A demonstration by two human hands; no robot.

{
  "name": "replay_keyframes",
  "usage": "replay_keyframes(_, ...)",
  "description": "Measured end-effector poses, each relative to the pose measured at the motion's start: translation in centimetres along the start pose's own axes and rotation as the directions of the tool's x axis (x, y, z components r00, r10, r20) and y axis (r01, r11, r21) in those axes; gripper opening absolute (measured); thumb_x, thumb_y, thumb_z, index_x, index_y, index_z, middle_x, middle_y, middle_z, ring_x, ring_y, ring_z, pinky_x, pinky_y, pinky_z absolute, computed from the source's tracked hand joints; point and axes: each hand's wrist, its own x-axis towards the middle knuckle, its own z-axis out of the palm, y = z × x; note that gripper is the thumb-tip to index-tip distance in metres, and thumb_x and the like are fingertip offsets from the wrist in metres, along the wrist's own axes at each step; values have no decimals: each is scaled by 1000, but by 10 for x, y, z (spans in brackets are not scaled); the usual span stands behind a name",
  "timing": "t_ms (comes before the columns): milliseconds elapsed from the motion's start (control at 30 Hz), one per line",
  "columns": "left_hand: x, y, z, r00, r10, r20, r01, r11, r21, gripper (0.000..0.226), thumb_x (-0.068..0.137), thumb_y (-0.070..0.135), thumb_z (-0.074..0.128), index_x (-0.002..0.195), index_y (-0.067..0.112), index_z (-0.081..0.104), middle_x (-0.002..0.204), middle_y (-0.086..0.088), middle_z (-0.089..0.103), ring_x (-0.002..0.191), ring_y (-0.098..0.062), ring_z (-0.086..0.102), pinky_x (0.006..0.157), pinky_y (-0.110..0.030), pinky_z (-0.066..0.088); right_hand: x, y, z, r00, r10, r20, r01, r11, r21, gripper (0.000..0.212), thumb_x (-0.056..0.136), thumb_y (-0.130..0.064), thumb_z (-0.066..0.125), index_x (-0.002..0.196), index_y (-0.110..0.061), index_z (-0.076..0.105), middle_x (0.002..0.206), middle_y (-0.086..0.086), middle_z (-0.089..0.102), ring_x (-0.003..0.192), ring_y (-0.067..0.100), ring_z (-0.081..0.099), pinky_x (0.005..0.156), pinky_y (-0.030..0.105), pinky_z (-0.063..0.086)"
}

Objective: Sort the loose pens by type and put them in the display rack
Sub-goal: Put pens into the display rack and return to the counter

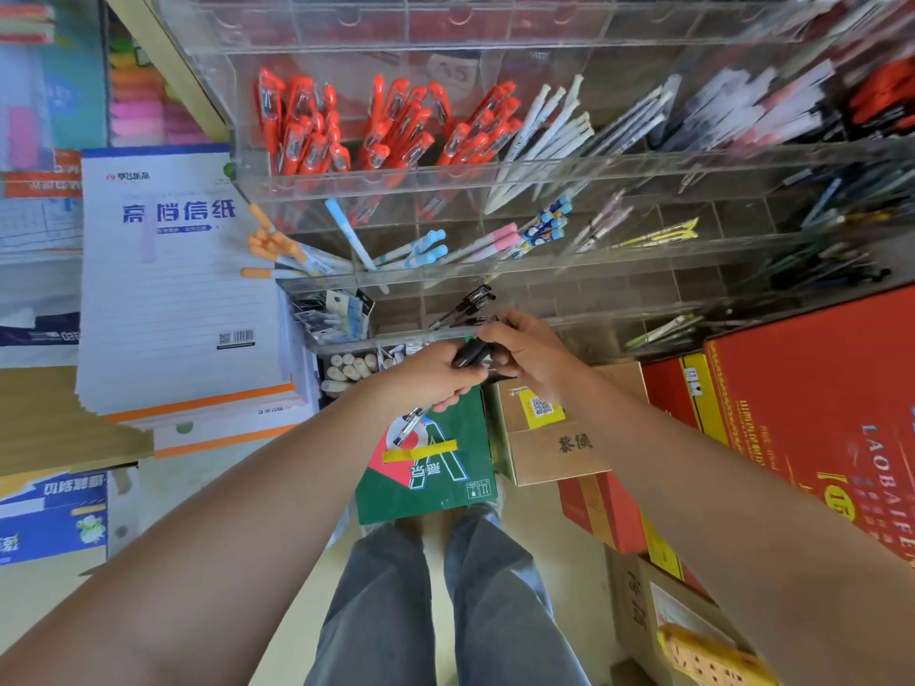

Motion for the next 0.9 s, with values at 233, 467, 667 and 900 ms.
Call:
replay_keyframes(233, 17, 14, 13, 996, -83, 18, 82, 995, 59, 15, 100, 18, 48, 103, 4, 46, 63, -3, 32, 35, -4, 31, 38, -15, 26, -3, 2, -18, 999, 8, 39, -13, 993, 117, 11, 88, -11, 67, 87, -9, 56, 66, 9, 49, 42, 8, 42, 38, 18, 34)
replay_keyframes(467, 32, 18, 9, 958, 77, -276, 58, 891, 450, 18, 91, 28, 62, 90, 14, 51, 81, 0, 53, 76, -20, 53, 60, -27, 36, -3, -23, -55, 982, -69, -174, 87, 991, 101, 15, 85, -14, 70, 85, -10, 56, 74, 10, 60, 43, 6, 49, 42, 18, 41)
replay_keyframes(667, 38, 20, 3, 875, 204, -440, 162, 732, 662, 49, 89, 26, 61, 133, 11, 46, 135, -10, 45, 124, -28, 43, 99, -40, 40, -5, -53, -98, 863, -222, -454, 266, 963, 33, 19, 86, -17, 71, 83, -13, 53, 79, 7, 64, 45, 7, 49, 42, 20, 43)
replay_keyframes(900, 50, 15, 14, 943, 124, -310, 164, 637, 754, 66, 94, 31, 54, 149, 10, 26, 154, -10, 29, 141, -29, 29, 115, -42, 27, 7, -46, -85, 789, -282, -546, 289, 954, -75, 23, 85, -16, 72, 81, -13, 49, 71, 4, 60, 39, 6, 48, 41, 22, 44)
